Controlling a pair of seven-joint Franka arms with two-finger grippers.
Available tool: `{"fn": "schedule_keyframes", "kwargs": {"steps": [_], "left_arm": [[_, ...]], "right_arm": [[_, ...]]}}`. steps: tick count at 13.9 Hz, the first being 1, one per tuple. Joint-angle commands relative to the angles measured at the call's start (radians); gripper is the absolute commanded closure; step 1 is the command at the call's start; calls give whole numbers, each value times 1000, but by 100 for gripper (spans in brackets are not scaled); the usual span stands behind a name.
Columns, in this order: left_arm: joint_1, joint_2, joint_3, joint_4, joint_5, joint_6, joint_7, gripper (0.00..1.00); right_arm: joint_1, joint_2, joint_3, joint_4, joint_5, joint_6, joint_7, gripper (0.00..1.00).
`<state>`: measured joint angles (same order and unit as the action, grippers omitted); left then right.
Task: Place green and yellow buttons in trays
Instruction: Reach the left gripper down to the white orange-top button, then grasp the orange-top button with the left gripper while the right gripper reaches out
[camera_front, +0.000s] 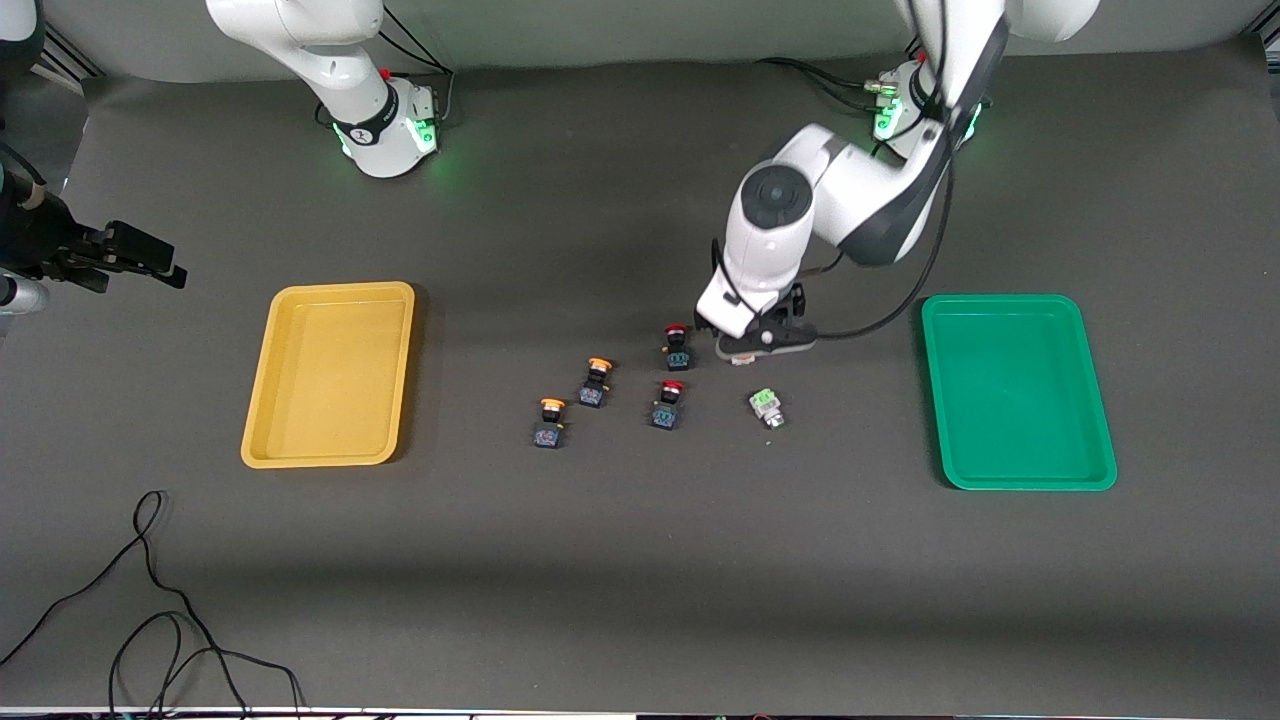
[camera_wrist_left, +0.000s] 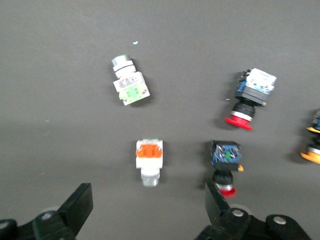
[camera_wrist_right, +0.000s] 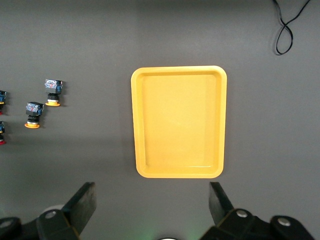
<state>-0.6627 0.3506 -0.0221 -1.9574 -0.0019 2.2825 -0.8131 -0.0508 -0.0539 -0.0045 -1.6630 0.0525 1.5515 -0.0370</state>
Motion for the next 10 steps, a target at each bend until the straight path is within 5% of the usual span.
{"fn": "schedule_keyframes", "kwargs": {"steps": [1,8,10], "left_arm": [[-15,68,16,-21,22,87,-29,0],[-17,148,16,-109,23,269,-31,0],[-18,151,16,-109,22,267,-38,18]], "right_arm": [[-7,-6,9,-1,-17,-7,-12,0],[-3,29,66,8,-5,10,72,0],[-4,52,142,3,-6,63,188,0]]}}
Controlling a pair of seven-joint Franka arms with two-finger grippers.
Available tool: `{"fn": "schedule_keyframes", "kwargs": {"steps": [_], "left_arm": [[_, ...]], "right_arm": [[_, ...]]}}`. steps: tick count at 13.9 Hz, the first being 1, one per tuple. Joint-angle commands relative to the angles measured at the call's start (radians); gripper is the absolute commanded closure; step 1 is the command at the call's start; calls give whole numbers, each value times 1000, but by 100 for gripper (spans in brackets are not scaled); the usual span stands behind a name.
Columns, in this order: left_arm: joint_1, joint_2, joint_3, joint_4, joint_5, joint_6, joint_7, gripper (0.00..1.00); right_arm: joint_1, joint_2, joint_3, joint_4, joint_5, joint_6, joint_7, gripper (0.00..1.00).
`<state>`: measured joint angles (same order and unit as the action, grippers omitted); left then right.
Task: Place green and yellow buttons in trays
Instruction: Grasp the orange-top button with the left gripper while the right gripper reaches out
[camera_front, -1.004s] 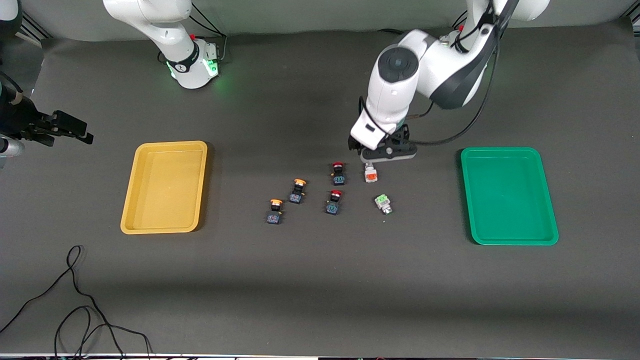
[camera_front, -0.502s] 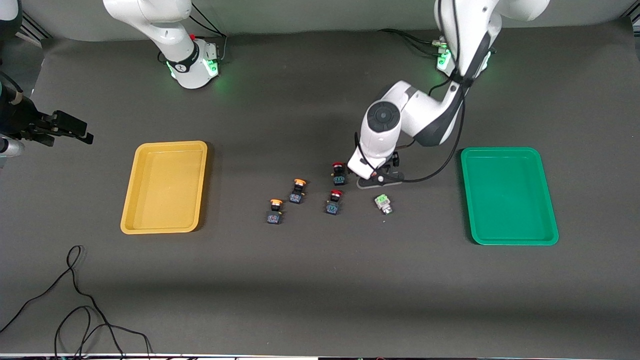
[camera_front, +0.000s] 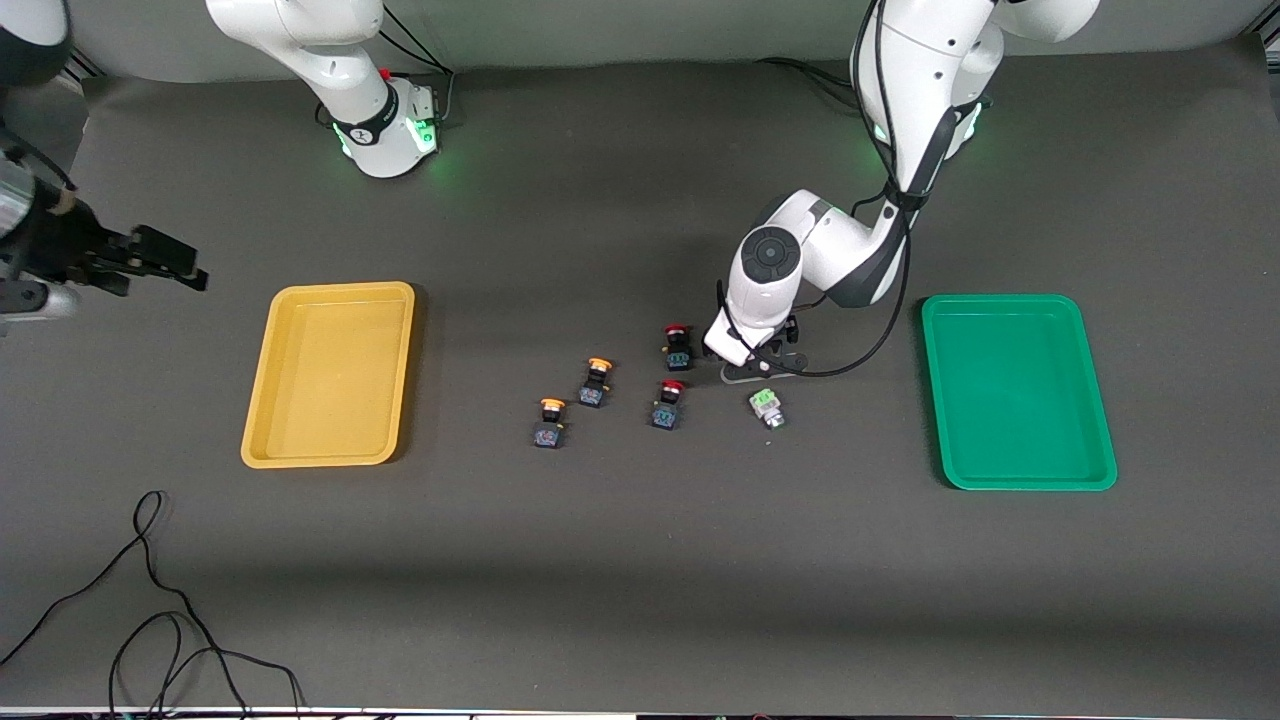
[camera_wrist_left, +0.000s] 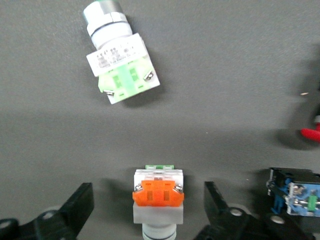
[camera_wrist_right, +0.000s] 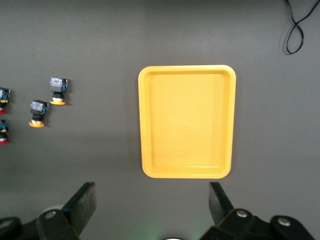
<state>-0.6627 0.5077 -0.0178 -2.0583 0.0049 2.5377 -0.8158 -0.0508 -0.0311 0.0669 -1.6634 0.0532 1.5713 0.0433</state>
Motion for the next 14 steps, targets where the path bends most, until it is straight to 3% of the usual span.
{"fn": "schedule_keyframes", "kwargs": {"steps": [1,4,5,7,9,12,14], "left_arm": [[-20,-3,12,-8,17,10,-49,32],[-20,0,10,-3,15,-2,-85,74],[-17,-4,12,0,15,-8,-86,83],[-14,-18,12,10,13,-13,-88,86],[12,-60,15,79,7,-147,-76,86],[86,-144,7,208,-28,-380,-8,86],[139,-219,9,225,-63,-465,77,86]], "right_arm": [[-3,54,103,2,-7,71,163,0],[2,138,216,-27,-13,220,350,0],[5,167,247,-53,-16,301,401,2],[11,200,280,-132,-18,465,452,2],[17,236,301,-202,-18,588,489,2],[58,322,317,-213,-22,665,546,1],[89,393,315,-207,-89,694,607,1]]}}
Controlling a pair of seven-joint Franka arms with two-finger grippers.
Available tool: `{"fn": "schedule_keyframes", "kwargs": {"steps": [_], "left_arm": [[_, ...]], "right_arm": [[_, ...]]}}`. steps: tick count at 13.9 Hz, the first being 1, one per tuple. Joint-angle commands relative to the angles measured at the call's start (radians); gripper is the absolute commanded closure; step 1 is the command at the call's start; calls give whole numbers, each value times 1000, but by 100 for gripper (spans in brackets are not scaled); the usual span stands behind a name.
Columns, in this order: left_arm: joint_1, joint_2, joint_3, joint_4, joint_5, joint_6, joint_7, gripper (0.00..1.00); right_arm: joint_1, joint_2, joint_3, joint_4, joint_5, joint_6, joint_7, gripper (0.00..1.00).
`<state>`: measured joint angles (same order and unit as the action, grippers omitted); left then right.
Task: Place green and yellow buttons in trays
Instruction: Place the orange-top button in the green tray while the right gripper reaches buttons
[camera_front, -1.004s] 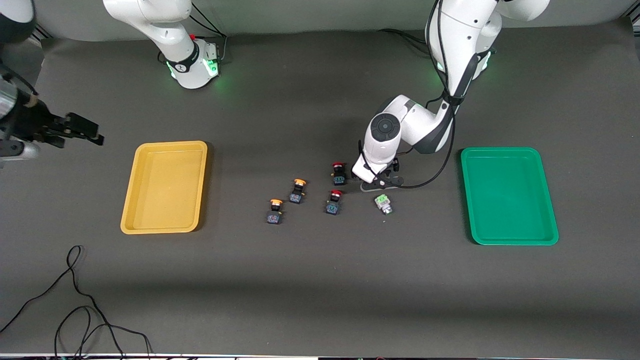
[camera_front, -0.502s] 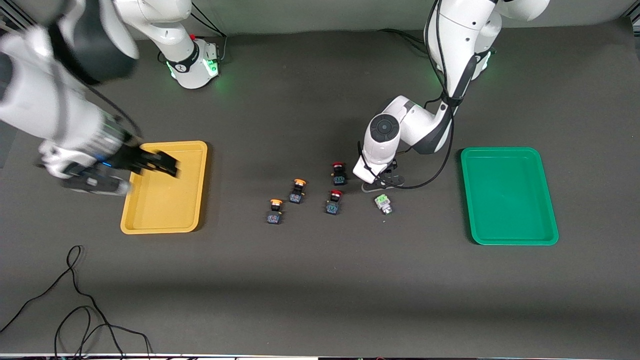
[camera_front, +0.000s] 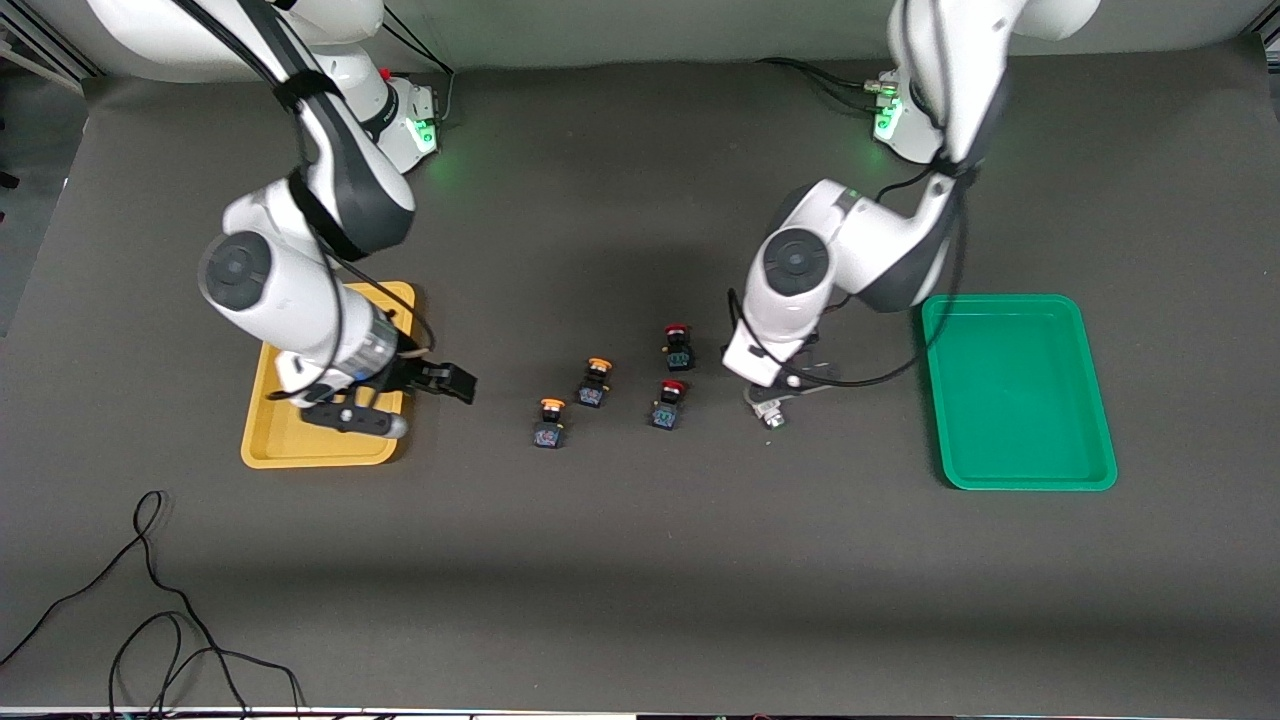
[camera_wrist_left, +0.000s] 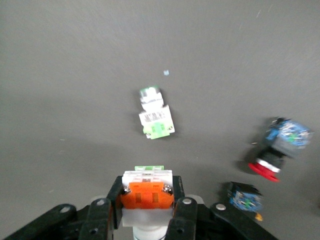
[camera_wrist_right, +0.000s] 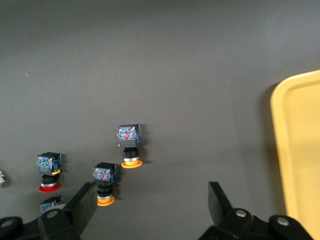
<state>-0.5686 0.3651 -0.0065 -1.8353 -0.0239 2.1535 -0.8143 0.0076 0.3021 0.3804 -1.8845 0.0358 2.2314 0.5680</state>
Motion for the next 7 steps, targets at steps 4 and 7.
{"fn": "schedule_keyframes", "kwargs": {"steps": [4,7], "left_arm": [[250,-173,0,-13,-39,-245,332,86],[427,-204,3,-22,-22,-290,545,86]], "right_arm": [[104,240,-2,76,-321,73,239,1],[158,386,-9,197,-381,77,320,1]]}}
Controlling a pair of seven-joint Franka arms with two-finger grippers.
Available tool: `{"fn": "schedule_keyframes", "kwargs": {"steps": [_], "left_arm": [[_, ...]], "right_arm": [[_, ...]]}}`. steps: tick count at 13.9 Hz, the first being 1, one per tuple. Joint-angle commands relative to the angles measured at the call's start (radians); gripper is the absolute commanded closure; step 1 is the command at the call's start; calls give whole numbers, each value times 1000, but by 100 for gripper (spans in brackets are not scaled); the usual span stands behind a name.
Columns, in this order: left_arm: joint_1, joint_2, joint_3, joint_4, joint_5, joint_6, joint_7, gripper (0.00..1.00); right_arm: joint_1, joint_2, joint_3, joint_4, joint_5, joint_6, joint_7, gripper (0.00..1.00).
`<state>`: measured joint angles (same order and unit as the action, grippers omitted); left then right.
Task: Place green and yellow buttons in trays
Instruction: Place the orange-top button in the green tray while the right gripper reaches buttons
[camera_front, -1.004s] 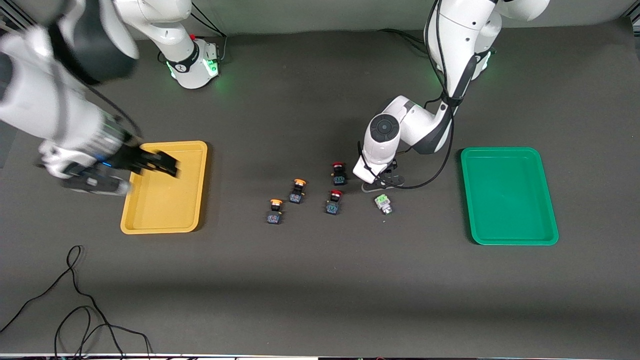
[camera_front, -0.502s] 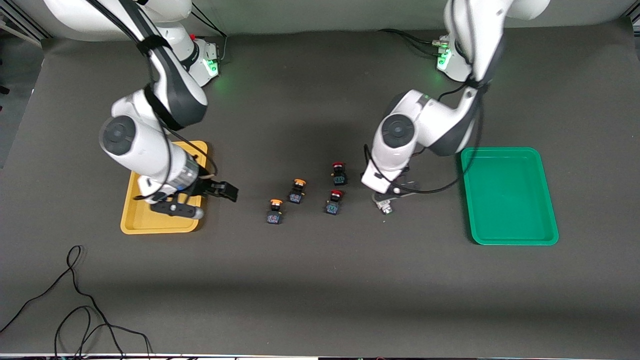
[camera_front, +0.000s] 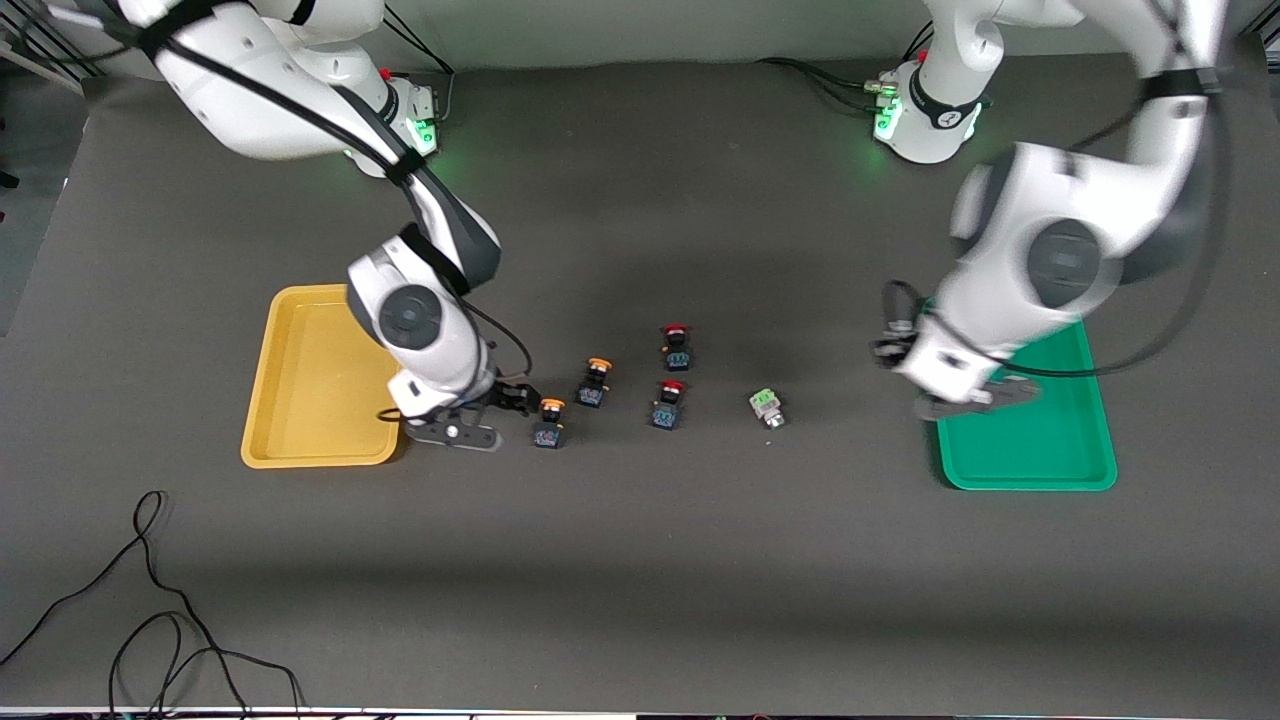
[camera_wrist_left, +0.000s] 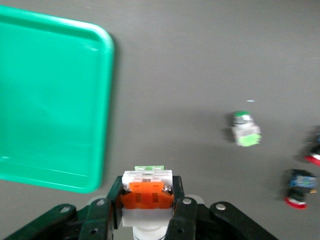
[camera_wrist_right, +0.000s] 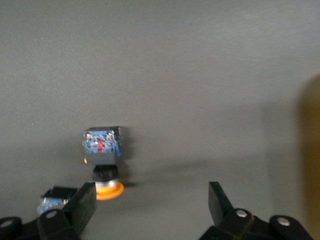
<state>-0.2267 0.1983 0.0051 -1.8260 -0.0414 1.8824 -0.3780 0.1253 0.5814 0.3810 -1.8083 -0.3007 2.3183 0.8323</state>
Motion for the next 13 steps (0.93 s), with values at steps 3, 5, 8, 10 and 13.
{"fn": "schedule_keyframes", "kwargs": {"steps": [3,5,8,10,13], "left_arm": [[193,-10,-8,-100,46,106,223,86],[236,9,-7,-209,49,270,283,86],[263,99,-7,-324,52,527,309,86],[263,168,-7,-349,58,641,314,85],[264,178,-7,-343,58,636,327,28]], "right_arm": [[50,176,-10,164,-82,-10,59,1],[50,193,-10,164,-113,-8,51,1],[54,216,-10,179,-130,16,59,1],[56,219,-11,179,-130,24,59,1],[56,232,-17,182,-130,39,59,4]]}}
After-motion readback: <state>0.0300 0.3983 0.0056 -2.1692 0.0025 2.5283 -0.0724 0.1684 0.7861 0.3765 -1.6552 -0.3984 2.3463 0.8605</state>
